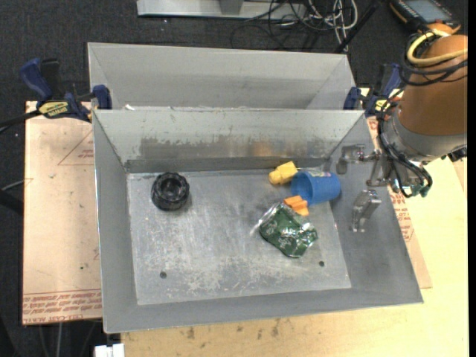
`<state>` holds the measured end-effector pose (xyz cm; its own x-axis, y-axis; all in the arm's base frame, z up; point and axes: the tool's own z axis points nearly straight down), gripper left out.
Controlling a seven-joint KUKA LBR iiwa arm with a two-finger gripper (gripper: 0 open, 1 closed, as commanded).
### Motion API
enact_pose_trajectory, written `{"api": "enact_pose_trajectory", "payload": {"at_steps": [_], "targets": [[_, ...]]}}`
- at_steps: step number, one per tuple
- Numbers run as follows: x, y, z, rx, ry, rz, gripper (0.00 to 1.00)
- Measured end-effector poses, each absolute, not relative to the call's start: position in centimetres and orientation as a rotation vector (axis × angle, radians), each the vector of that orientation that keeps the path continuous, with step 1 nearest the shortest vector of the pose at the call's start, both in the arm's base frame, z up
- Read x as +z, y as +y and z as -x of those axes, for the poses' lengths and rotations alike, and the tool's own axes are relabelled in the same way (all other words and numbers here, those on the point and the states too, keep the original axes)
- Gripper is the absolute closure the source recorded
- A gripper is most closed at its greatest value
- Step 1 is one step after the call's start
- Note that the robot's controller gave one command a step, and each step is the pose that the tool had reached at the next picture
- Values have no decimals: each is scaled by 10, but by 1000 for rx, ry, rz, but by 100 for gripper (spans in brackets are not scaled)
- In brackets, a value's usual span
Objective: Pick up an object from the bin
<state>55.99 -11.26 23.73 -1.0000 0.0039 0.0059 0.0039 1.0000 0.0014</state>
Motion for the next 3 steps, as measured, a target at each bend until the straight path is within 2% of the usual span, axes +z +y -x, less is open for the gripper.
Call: {"api": "enact_pose_trajectory", "payload": {"at_steps": [1,2,3], "targets": [[242,-112,-561,0,-3143,2,0],[72,-66,-566,1,-3120,-399,100],[71,-65,-566,0,-3120,-406,0]]}}
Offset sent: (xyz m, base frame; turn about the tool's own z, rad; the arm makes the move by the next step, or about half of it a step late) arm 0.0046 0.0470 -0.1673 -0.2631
